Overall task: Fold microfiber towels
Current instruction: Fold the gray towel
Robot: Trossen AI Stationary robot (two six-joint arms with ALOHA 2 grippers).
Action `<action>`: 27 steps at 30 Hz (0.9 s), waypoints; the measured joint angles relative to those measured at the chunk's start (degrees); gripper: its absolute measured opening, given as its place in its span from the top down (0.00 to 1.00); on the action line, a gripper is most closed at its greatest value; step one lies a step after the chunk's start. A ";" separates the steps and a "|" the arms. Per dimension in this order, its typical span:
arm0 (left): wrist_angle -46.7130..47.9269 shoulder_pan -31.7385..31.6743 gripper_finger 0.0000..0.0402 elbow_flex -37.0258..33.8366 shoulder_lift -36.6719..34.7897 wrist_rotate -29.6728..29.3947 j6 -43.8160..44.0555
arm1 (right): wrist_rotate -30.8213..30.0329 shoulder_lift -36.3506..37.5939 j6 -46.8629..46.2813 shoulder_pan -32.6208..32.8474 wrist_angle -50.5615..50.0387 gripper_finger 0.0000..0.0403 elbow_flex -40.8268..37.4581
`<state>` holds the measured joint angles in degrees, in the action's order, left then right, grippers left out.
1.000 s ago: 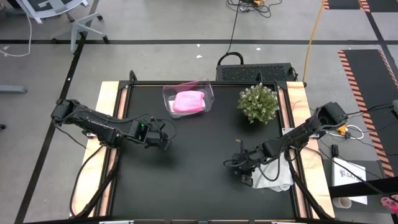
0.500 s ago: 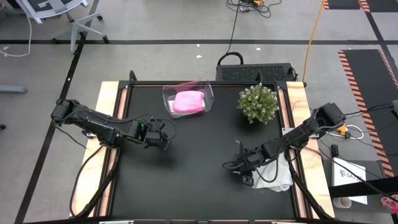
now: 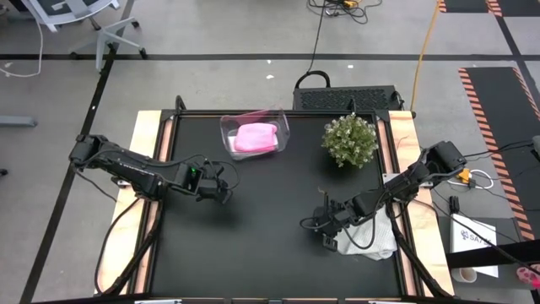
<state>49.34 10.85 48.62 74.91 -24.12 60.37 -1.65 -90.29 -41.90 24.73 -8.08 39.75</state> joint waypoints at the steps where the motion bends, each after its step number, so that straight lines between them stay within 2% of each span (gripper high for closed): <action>1: 0.00 0.00 0.99 0.00 0.00 0.00 -0.06 | 0.06 0.09 -1.02 -0.17 0.69 0.98 0.00; 5: -0.13 0.00 0.99 0.00 0.00 0.00 0.01 | -0.45 1.71 -6.29 -1.17 4.71 1.00 0.50; 8: -0.64 0.00 0.97 0.00 0.00 0.00 -0.28 | -0.72 4.60 -7.30 -2.66 13.88 1.00 2.61; 15: -9.70 0.00 0.98 0.00 0.00 -0.11 -7.02 | -0.09 10.87 3.43 -8.95 34.40 1.00 8.04; 18: -13.79 0.00 0.97 0.00 -0.02 -0.07 -10.66 | 1.17 13.69 7.56 -11.95 37.41 1.00 9.74; 23: -17.19 0.00 0.99 0.00 0.00 0.05 -15.21 | 7.62 18.35 10.77 -16.46 45.04 1.00 11.40; 27: -20.85 0.00 0.98 0.00 -0.02 2.14 -17.06 | 10.54 21.40 12.08 -18.17 44.12 1.00 11.30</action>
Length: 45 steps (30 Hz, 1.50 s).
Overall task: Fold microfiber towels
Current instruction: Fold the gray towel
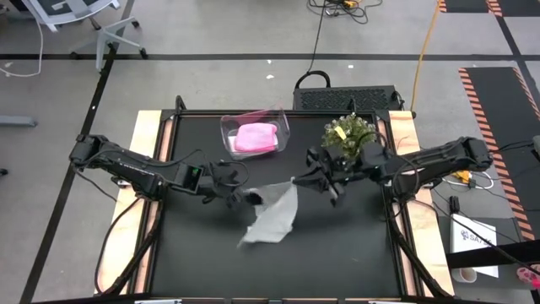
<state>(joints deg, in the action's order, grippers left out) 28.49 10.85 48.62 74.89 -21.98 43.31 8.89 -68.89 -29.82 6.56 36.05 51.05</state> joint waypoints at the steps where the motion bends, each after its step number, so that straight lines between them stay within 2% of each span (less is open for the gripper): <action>1: -1.14 0.00 0.97 0.00 0.00 0.79 -0.48 | -0.16 0.56 1.06 -0.30 -0.40 1.00 0.00; 5: -5.93 0.26 0.95 0.00 0.00 5.14 -3.35 | -5.11 2.11 3.80 -0.99 -4.54 1.00 0.02; 12: -15.95 1.42 0.99 0.00 0.00 10.56 -4.37 | -16.15 1.90 5.21 -1.64 -17.60 1.00 -0.04; 21: -13.53 1.71 0.88 0.00 1.61 11.48 -5.51 | -16.41 1.79 6.99 -1.63 -15.43 1.00 -0.04; 32: -13.66 -0.12 0.67 -0.02 9.90 12.20 -3.17 | -16.26 1.84 8.02 -1.62 -14.05 1.00 -0.04; 38: -14.52 -2.57 0.60 0.07 11.49 12.31 -6.85 | -16.18 1.84 8.06 -1.61 -14.03 1.00 -0.04; 45: -16.17 -4.81 0.61 -0.02 15.34 22.87 -5.63 | -16.18 1.84 8.26 -1.61 -14.05 1.00 -0.04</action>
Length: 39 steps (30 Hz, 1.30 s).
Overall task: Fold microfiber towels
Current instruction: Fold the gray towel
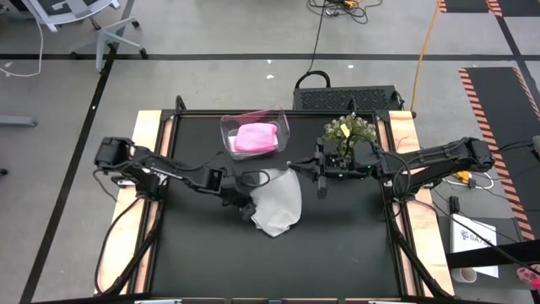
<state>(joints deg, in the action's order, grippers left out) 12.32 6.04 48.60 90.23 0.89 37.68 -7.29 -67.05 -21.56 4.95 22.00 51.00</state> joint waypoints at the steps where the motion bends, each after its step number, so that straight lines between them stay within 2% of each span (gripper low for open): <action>1: -1.08 -0.02 0.63 0.00 0.96 1.59 0.93 | 0.00 0.00 0.04 0.00 0.06 1.00 0.00; 5: -2.74 0.47 0.81 -0.03 2.69 6.26 2.36 | 0.00 0.02 0.22 0.00 0.13 1.00 0.00; 7: -3.07 0.71 0.94 0.04 2.72 6.94 2.78 | 0.00 0.02 0.20 0.00 -0.03 1.00 0.00; 8: -3.23 0.92 0.97 -0.02 2.40 6.94 3.22 | 0.00 0.02 0.17 0.00 -0.27 1.00 0.02; 13: -3.22 1.27 0.99 0.11 -2.45 4.80 3.34 | -0.04 0.02 -0.10 0.00 -0.82 1.00 0.00; 18: 0.96 1.22 0.99 0.26 -11.05 1.37 2.57 | -0.04 0.08 -0.08 0.00 -0.42 1.00 0.00; 23: 3.94 1.16 0.94 0.03 -14.57 -3.48 -2.71 | -0.02 0.20 -0.13 0.00 0.19 1.00 0.00; 32: 7.89 -2.09 0.74 -0.02 -13.55 -3.21 -5.02 | 0.00 0.20 -0.06 0.00 0.52 1.00 0.02; 39: 5.41 -2.73 0.56 0.08 -10.21 -1.69 -5.34 | 0.00 0.20 0.00 0.00 0.49 1.00 0.02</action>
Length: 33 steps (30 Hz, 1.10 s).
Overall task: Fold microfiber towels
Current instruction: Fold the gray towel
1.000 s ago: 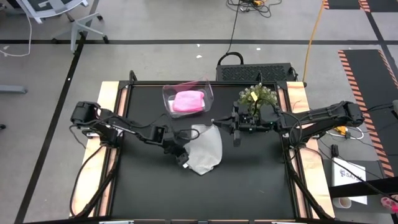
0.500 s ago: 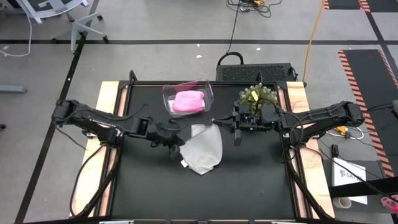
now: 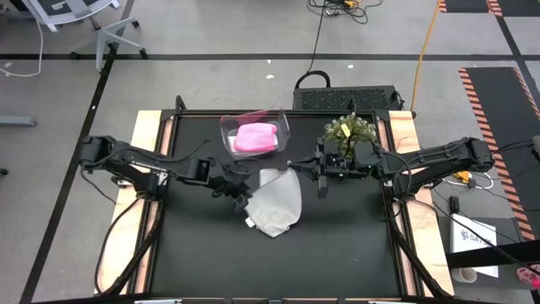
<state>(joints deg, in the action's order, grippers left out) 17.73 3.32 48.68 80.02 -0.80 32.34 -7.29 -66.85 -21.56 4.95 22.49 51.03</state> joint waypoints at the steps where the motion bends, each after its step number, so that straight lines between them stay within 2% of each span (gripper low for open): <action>1: 0.17 0.02 0.55 -0.02 0.47 0.33 -0.86 | 0.00 0.00 -0.02 0.00 -0.06 1.00 0.00; 6: -3.41 0.02 0.51 -0.08 3.90 1.08 -3.39 | -0.04 0.00 0.17 0.00 -0.42 1.00 0.00; 11: -6.43 0.04 0.55 -0.04 7.15 2.87 -1.60 | -0.09 0.00 0.20 0.00 -0.80 1.00 0.00; 14: -6.02 0.02 0.66 -0.15 7.20 3.76 0.63 | -0.13 0.00 0.20 0.00 -1.00 1.00 0.00; 19: -9.39 0.02 0.96 -0.08 6.29 3.94 0.97 | -0.15 0.00 0.20 0.00 -1.09 1.00 -0.02; 23: -12.33 0.04 0.97 0.00 6.15 3.96 0.76 | -0.15 0.00 0.20 0.00 -1.00 1.00 -0.01; 33: -12.24 0.97 0.99 0.17 4.08 3.95 2.32 | -0.17 0.00 0.20 0.00 -0.94 1.00 -0.01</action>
<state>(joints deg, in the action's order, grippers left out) 5.49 4.29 48.85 84.10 3.15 34.66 -7.46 -66.85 -21.37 4.95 21.55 51.01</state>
